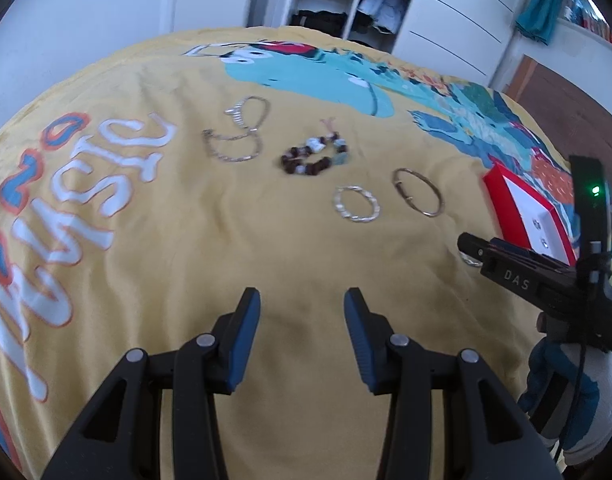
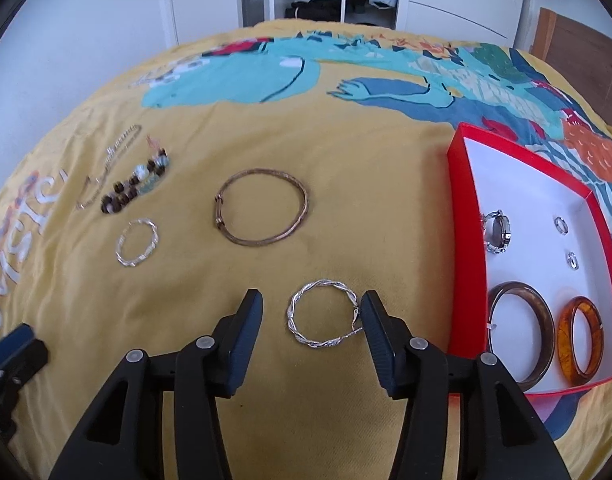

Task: Organize jewelry

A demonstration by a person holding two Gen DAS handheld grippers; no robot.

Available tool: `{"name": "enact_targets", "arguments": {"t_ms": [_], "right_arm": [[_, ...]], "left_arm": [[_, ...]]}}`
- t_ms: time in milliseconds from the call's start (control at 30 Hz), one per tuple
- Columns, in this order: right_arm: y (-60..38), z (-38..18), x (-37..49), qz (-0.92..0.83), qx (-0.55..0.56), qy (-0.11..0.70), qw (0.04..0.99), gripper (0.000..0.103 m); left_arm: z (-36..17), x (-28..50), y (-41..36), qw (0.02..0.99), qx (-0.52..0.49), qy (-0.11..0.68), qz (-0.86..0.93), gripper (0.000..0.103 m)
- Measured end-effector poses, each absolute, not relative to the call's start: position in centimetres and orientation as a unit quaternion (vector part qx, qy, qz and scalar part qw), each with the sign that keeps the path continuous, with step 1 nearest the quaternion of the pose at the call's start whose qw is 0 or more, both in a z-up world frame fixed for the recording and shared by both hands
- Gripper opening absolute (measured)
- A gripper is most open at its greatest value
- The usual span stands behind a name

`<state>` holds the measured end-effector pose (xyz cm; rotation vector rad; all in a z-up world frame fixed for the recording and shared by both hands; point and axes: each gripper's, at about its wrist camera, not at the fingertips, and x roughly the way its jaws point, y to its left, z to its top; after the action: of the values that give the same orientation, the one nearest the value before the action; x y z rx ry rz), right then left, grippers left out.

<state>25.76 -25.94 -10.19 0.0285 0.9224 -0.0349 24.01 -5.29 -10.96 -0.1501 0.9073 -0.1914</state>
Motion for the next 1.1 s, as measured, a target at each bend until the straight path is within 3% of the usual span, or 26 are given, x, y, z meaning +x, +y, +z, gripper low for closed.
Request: {"name": "enact_targets", "arguments": {"t_ms": [367, 433, 767, 800, 833, 900, 933, 967, 1100], "right_arm": [[-31.5, -4.6, 22.2, -0.020, 0.056, 0.371, 0.927, 0.051], [-33.3, -4.1, 21.4, -0.030, 0.068, 0.365, 0.928, 0.052], [-39.4, -4.7, 18.0, -0.057, 0.122, 0.354, 0.926, 0.052], [-39.9, -4.9, 17.7, -0.059, 0.127, 0.353, 0.925, 0.052], [-40.3, -5.0, 17.6, -0.061, 0.130, 0.353, 0.924, 0.052], [-41.0, -5.2, 17.1, -0.064, 0.137, 0.352, 0.923, 0.052], [-41.3, -5.2, 16.8, -0.066, 0.141, 0.351, 0.923, 0.052], [-41.5, -5.1, 16.6, -0.066, 0.143, 0.351, 0.923, 0.052], [-42.5, -4.8, 15.9, -0.071, 0.147, 0.346, 0.924, 0.052]], "left_arm": [[-10.4, 28.3, -17.2, 0.857, -0.044, 0.451, -0.245, 0.043], [-10.6, 28.9, -19.0, 0.855, -0.040, 0.454, -0.249, 0.053], [-13.7, 30.9, -23.0, 0.850, 0.001, 0.484, -0.209, 0.053], [-13.7, 30.8, -23.0, 0.852, 0.003, 0.481, -0.206, 0.050], [-13.6, 30.8, -23.1, 0.854, 0.006, 0.479, -0.205, 0.038], [-13.4, 30.6, -23.3, 0.857, 0.014, 0.474, -0.202, 0.034], [-13.2, 30.5, -23.5, 0.859, 0.018, 0.471, -0.200, 0.026], [-13.0, 30.5, -23.6, 0.860, 0.022, 0.469, -0.199, 0.007], [-11.1, 30.2, -24.0, 0.868, 0.024, 0.453, -0.204, 0.006]]}}
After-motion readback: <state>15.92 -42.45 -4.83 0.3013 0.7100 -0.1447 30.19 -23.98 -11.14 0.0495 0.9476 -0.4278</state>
